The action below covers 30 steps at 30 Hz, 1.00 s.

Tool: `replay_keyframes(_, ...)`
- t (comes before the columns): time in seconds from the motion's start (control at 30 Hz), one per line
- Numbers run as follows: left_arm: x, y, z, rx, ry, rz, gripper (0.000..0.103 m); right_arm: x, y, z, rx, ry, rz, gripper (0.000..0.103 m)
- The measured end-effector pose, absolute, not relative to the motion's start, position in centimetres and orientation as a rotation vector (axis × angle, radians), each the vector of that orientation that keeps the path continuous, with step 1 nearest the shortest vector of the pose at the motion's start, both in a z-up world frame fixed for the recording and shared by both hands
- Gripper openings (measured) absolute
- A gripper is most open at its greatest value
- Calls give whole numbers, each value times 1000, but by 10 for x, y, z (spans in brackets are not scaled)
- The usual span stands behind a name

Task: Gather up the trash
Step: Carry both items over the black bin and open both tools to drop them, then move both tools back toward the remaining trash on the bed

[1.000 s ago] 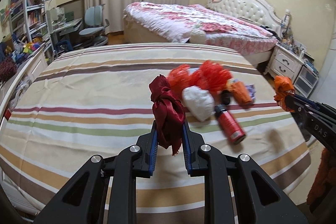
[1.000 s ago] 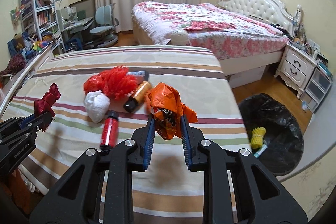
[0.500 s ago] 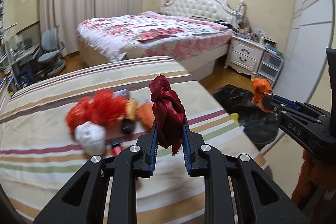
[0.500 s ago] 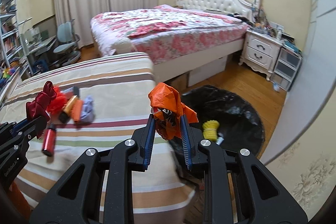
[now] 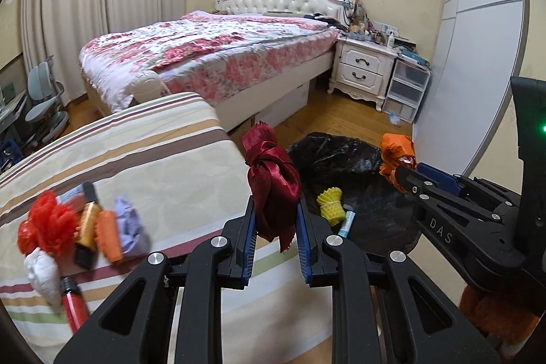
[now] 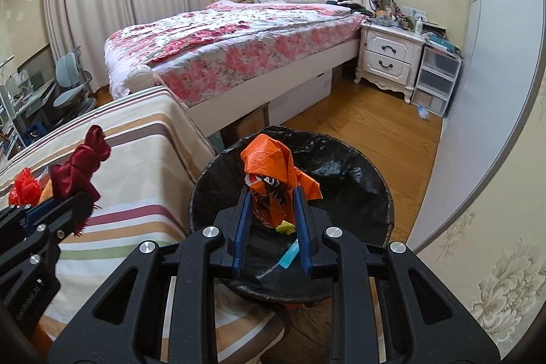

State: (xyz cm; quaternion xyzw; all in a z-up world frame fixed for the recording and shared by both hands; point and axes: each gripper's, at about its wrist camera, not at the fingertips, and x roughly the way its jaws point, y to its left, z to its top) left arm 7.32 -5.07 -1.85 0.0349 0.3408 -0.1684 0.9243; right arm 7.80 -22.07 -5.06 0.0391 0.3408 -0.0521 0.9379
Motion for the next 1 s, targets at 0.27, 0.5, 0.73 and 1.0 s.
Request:
replay_keyframes(0.27,96,-89,-29,125,718,-363,22,93,-240,-63,114,723,-136,24)
replay_keyframes(0.5,113,-113,-39,161,739,-369,22,105,-256,-74,144,746,-166,24)
replay_keyframes(0.73,114,-127,-46,198,747,-370,22,113,-267,-80,156,762,-183,24)
replay_keyframes(1.0,115,-119,-45,169,760,-336,70,113,-269,-82,147,763,-217,39)
